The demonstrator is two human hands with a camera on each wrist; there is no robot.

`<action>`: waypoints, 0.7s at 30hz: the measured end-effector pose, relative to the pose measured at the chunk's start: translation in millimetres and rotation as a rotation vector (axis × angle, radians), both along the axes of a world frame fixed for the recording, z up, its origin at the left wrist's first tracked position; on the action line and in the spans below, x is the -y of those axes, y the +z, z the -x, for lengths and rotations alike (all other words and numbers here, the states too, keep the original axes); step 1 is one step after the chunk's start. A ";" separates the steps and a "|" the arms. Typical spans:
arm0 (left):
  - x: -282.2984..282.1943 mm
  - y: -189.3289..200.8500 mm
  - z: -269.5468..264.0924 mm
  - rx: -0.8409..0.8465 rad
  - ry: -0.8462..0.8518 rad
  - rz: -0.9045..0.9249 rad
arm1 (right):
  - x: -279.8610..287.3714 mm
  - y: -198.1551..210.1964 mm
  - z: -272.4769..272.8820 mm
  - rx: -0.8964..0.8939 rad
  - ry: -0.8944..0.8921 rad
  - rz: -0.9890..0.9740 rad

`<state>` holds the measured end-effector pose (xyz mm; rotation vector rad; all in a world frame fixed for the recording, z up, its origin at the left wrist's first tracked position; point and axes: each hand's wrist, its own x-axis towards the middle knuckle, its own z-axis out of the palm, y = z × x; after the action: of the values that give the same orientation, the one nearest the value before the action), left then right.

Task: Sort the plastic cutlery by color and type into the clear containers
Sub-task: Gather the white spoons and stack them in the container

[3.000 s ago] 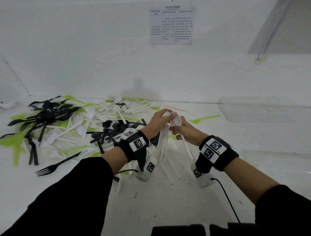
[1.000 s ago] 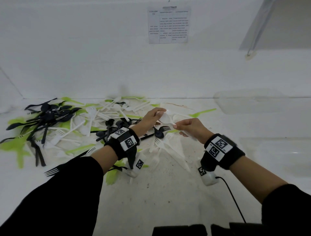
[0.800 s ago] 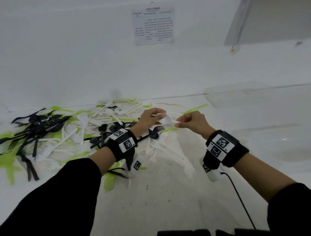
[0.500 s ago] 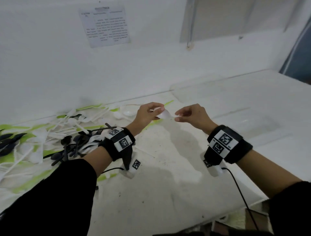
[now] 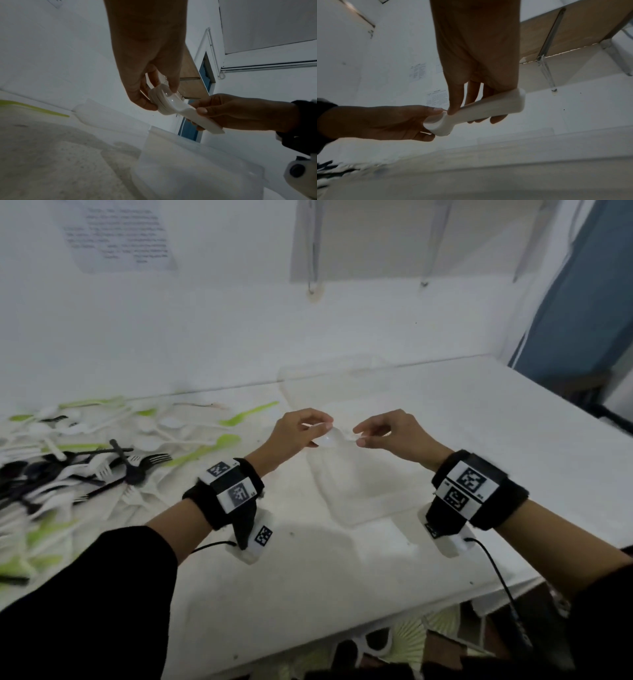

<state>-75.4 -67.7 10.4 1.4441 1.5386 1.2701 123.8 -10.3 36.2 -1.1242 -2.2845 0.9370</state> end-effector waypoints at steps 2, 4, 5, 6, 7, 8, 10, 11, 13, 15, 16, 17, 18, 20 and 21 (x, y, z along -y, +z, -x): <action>-3.0 -4.0 -15.3 -0.028 0.022 0.025 | -14.3 -2.0 -15.6 0.031 0.056 -0.019; -1.9 -8.6 -28.4 -0.069 0.040 0.031 | -25.9 -4.2 -27.1 0.066 0.114 -0.029; -0.8 -11.0 -33.5 -0.105 0.053 0.025 | -30.7 -5.5 -31.0 0.089 0.142 -0.038; 0.9 -13.7 -37.4 -0.151 0.065 0.016 | -34.2 -7.5 -33.6 0.115 0.168 -0.052; 2.9 -16.1 -41.4 -0.209 0.070 0.003 | -36.7 -9.8 -35.3 0.143 0.192 -0.074; 4.0 -18.2 -44.8 -0.279 0.065 -0.005 | -38.2 -12.2 -36.4 0.174 0.213 -0.103; 3.6 -20.5 -49.7 -0.456 0.027 0.009 | -40.1 -17.8 -36.2 0.234 0.245 -0.148; 2.7 -20.5 -51.7 -0.556 0.007 0.032 | -41.1 -21.0 -34.9 0.265 0.260 -0.169; 1.1 -19.8 -56.3 -0.755 -0.028 0.093 | -41.7 -27.5 -30.2 0.334 0.290 -0.225; -1.7 -19.5 -59.9 -0.899 -0.042 0.146 | -41.8 -33.8 -26.0 0.371 0.301 -0.253; -3.1 -19.2 -62.2 -0.948 -0.045 0.171 | -41.2 -36.9 -24.5 0.382 0.308 -0.256; -4.8 -18.3 -65.1 -0.996 -0.055 0.189 | -40.8 -40.3 -23.0 0.394 0.321 -0.261; -6.9 -17.3 -68.6 -1.048 -0.076 0.203 | -40.5 -43.8 -21.9 0.406 0.336 -0.264; -11.7 -15.3 -75.9 -1.156 -0.134 0.239 | -40.3 -50.5 -20.4 0.411 0.363 -0.259; -13.5 -14.1 -79.3 -1.211 -0.152 0.261 | -40.6 -52.5 -20.0 0.405 0.368 -0.254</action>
<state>3.9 -54.2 -3.8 2.2260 2.1062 -0.0443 143.8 30.3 -16.3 -0.8589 -2.9117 0.5458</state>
